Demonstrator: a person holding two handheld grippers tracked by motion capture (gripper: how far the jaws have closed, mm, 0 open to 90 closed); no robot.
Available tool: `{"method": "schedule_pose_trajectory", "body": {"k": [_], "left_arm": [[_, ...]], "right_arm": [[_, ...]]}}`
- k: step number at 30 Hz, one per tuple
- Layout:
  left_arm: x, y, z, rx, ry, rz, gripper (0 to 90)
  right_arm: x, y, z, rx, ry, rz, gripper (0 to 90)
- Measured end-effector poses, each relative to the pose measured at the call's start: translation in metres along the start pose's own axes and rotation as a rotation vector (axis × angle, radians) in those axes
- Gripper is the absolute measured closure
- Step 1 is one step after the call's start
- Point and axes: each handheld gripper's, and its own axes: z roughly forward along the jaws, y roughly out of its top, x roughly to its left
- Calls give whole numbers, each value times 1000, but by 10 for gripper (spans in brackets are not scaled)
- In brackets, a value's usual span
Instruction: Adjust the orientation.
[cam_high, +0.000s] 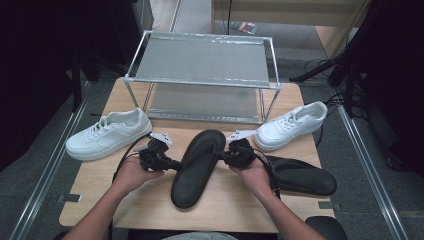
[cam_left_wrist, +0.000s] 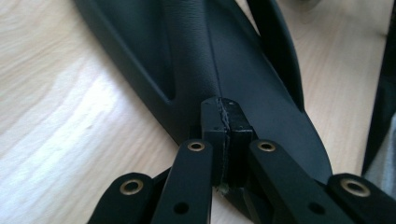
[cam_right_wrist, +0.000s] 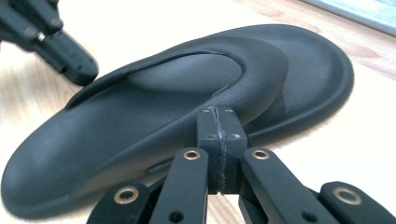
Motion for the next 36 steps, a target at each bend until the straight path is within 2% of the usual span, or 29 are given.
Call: {"method": "schedule_pose_trajectory", "body": {"k": [3,10,13,18,20,24,29,32,36], "left_arm": [[-5,2,4,6,-16,13,900],[-18,6,13,15,-34,45,900],[-21,7,18,3,-49,43,891],[-29,11,25,2,-54,70,892],[-31,12,28,-5,-62,72,892],[-33,15,33,-17,-81,67,889],[-33,15,28,-28,-84,58,853],[-30,15,21,-53,-83,44,797],[-28,15,10,-95,-59,42,694]], "right_arm": [[-3,2,0,10,-5,30,900],[-6,4,1,-5,-34,32,900],[-8,5,2,-19,-46,29,900],[-9,9,7,-30,-65,28,900],[-9,11,9,-33,-81,10,900],[-11,13,12,-40,-91,13,900],[-13,14,9,-47,-86,21,899],[-11,15,2,-77,-78,23,827],[-7,15,-6,-109,-77,-8,696]]}}
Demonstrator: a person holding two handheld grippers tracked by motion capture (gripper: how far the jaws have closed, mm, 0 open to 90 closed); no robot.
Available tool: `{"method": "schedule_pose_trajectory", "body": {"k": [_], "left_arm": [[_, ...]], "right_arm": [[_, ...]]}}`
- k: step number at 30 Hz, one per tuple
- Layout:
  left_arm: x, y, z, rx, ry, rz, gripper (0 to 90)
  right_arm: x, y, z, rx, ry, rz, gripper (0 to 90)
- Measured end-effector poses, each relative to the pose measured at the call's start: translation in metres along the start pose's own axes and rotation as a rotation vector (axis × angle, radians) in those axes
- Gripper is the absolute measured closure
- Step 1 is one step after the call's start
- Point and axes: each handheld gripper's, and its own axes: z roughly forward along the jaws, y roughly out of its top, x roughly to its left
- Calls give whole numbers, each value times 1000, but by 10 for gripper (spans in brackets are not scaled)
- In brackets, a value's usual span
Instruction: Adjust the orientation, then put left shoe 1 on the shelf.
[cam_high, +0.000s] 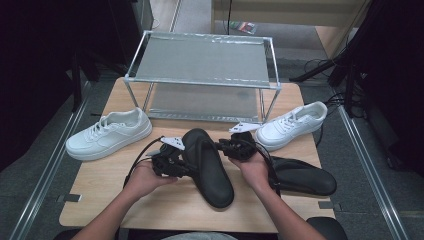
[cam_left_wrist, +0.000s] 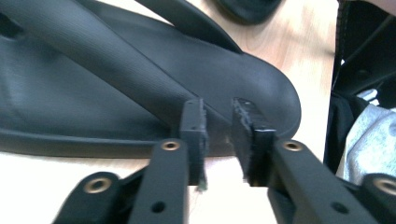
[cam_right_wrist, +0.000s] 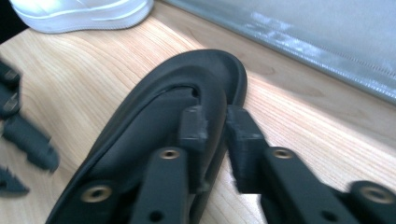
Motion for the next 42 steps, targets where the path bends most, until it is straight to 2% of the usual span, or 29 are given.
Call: {"method": "schedule_pose_trajectory", "body": {"k": [2,4,7,10,12,14,16,18,22,27,37,42], "left_arm": [[2,1,-5,-18,12,6,629],[7,1,-9,-22,13,-15,535],[16,-1,-14,-30,26,-40,411],[22,-1,-20,-48,48,-48,356],[26,0,-25,-68,57,-54,341],[30,3,-29,-84,96,-81,337],[33,4,-32,-92,93,-90,337],[35,5,-34,-99,108,-90,338],[39,10,-36,-101,110,-79,338],[43,17,-32,-116,91,-80,341],[44,23,-32,-114,145,-42,377],[47,22,-35,-120,149,-50,380]], "right_arm": [[2,-1,-3,2,10,16,658],[3,-3,-5,-2,26,23,636],[6,-8,-8,6,20,1,593],[10,-10,-11,12,34,21,555],[13,-12,-12,11,44,19,550],[16,-17,-14,6,47,6,551],[19,-20,-15,7,47,8,561],[21,-22,-16,10,47,20,562],[23,-28,-16,18,37,32,538],[25,-35,-18,34,23,35,542],[28,-44,-12,34,-30,40,551],[25,-47,-5,46,-33,57,561]]}}
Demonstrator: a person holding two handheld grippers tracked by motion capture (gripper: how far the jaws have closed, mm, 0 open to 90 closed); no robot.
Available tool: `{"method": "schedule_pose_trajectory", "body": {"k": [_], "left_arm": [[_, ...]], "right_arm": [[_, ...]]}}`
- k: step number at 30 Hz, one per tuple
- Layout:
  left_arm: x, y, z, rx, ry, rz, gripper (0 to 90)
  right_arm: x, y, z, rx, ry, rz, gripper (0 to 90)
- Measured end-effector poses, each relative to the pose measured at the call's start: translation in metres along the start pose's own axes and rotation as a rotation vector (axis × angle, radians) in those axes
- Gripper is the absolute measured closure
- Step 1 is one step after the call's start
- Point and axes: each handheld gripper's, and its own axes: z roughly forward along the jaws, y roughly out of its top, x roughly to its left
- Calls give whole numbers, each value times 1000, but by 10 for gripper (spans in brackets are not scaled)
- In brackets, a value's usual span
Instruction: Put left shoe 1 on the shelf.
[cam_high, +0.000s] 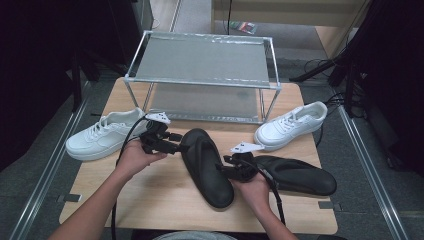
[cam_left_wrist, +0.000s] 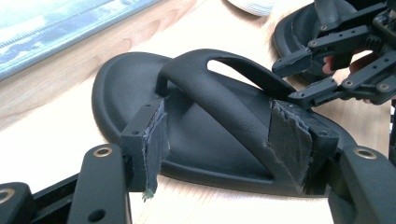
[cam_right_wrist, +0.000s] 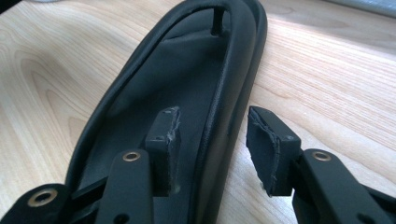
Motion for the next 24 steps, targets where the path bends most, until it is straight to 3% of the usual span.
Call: {"method": "schedule_pose_trajectory", "body": {"k": [5,10,18,24], "left_arm": [[1,0,-1,-7,4,-4,385],[2,1,0,-5,-1,-7,382],[-1,2,-1,-15,-20,6,376],[-3,2,0,-10,-28,14,374]], "right_arm": [[5,1,13,9,-36,-45,592],[0,1,20,-2,-45,-4,651],[1,6,18,9,-83,-3,750],[-2,8,16,14,-86,-6,812]]}}
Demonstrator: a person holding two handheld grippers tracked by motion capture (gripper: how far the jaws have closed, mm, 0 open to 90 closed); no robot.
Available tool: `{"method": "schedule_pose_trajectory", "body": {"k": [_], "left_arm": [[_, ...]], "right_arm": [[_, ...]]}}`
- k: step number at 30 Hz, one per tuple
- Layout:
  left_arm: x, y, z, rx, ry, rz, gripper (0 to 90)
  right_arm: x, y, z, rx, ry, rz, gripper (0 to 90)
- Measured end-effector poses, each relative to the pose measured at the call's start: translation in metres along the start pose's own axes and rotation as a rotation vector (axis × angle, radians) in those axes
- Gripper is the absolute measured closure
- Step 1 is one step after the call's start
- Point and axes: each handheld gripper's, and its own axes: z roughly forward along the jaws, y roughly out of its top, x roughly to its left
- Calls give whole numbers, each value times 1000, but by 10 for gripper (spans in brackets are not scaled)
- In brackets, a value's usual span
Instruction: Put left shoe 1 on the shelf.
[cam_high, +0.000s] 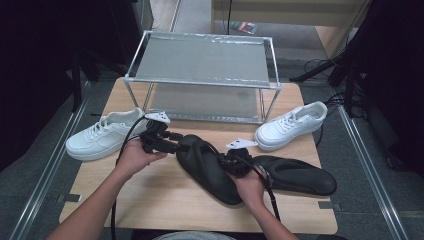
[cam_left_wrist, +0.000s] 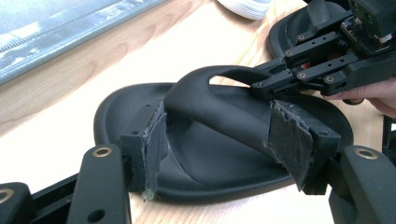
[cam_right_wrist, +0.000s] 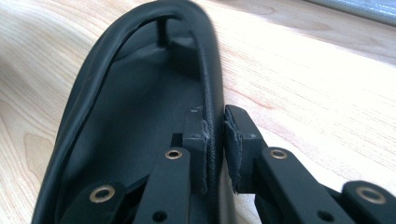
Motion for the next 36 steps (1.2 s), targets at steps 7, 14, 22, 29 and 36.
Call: {"method": "schedule_pose_trajectory", "body": {"k": [7,14,22,29,36], "left_arm": [[-4,0,-5,6,3,28,367],[-3,-3,-15,-15,13,16,370],[-3,-4,-17,-12,26,24,371],[-3,-4,-15,1,23,29,371],[-3,-5,-14,8,29,38,384]], "right_arm": [[0,2,0,9,5,-11,837],[-2,10,2,28,14,8,841],[-8,26,5,3,5,26,841],[-18,57,7,-22,-30,33,840],[-33,82,24,-34,-93,70,839]]}}
